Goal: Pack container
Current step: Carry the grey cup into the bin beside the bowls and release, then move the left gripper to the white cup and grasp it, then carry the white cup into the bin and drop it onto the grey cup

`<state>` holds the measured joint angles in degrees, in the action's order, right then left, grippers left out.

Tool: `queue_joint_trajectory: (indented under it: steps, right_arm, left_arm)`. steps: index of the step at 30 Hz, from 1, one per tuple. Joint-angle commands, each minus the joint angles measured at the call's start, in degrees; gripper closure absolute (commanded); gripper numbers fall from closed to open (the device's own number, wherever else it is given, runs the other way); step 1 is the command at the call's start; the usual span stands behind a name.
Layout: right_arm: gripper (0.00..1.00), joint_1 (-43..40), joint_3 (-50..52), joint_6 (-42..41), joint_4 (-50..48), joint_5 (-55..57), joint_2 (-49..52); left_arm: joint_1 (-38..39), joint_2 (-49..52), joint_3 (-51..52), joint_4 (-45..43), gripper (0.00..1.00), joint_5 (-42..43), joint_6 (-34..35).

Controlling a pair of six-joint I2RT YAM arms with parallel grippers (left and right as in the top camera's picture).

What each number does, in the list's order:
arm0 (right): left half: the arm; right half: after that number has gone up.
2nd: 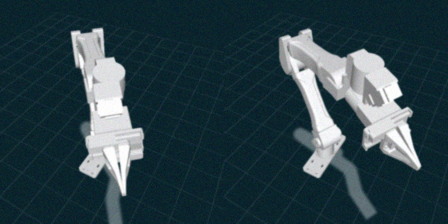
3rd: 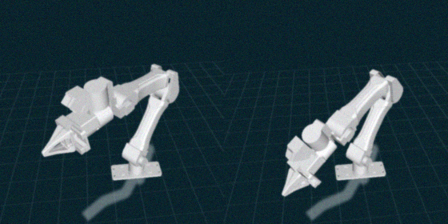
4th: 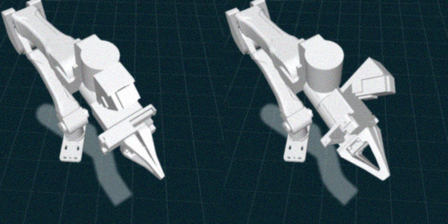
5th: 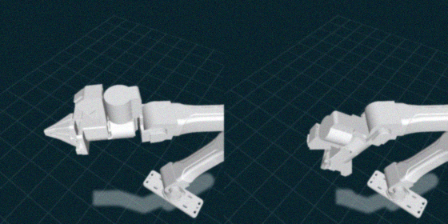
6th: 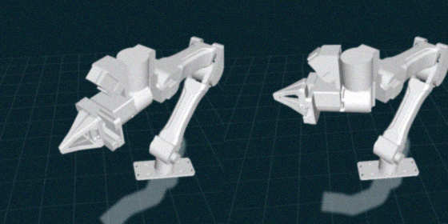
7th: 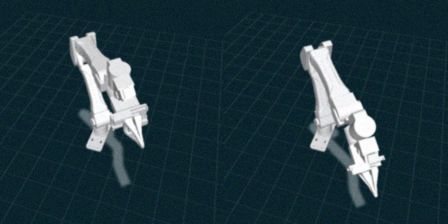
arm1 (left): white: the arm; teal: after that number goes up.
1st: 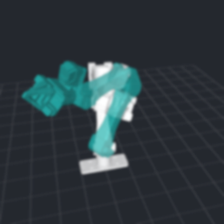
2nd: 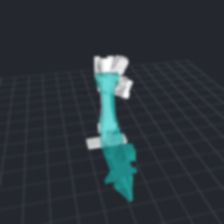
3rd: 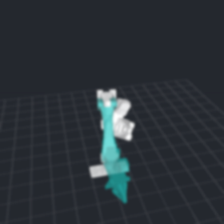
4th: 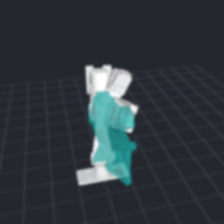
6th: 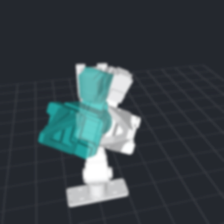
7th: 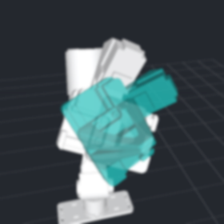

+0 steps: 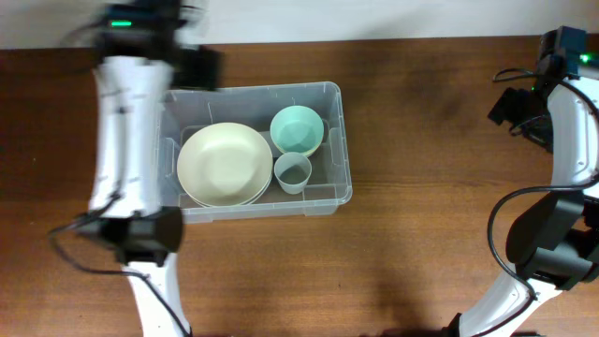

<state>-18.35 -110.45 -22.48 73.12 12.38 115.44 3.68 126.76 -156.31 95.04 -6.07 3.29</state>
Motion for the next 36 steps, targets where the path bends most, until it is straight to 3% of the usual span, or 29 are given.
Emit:
queue_joint_trajectory:
  steps: [1, 6, 9, 12, 18, 27, 29, 33, 36]
  right_arm:
    - [0.01, 0.0, 0.0, -0.5, -0.1, 0.1, -0.5]
    - [0.01, 0.0, 0.0, -0.5, -0.1, 0.1, -0.5]
    - [0.01, 0.0, 0.0, -0.5, -0.1, 0.1, -0.5]
    - [0.01, 0.0, 0.0, -0.5, -0.1, 0.1, -0.5]
    - [0.01, 0.0, 0.0, -0.5, -0.1, 0.1, -0.5]
    - [0.01, 0.0, 0.0, -0.5, -0.1, 0.1, -0.5]
    - [0.01, 0.0, 0.0, -0.5, -0.1, 0.1, -0.5]
    - [0.01, 0.0, 0.0, -0.5, -0.1, 0.1, -0.5]
    - [0.01, 0.0, 0.0, -0.5, -0.1, 0.1, -0.5]
  left_arm:
    - [-10.9, -2.5, -3.0, 1.7, 0.00, 2.2, 7.8]
    - [-20.4, -3.3, 4.4, 1.7, 0.00, 6.7, 8.3]
    - [-23.4, -3.5, 16.7, 1.7, 0.00, 6.8, 10.1]
    - [-24.4, -3.5, 25.3, 0.6, 0.00, 6.8, 10.6]
    - [-24.6, -3.5, 41.3, -10.9, 0.00, 6.8, 10.7]
    - [-24.9, -3.5, 51.1, -19.5, 0.02, 6.8, 11.3]
    - [-25.3, -3.5, 52.1, -20.3, 0.11, 6.8, 11.3]
    - [-26.0, -3.5, 52.2, -22.0, 0.98, 6.8, 11.3]
    - [-26.8, -3.5, 51.8, -22.7, 0.99, 6.8, 11.3]
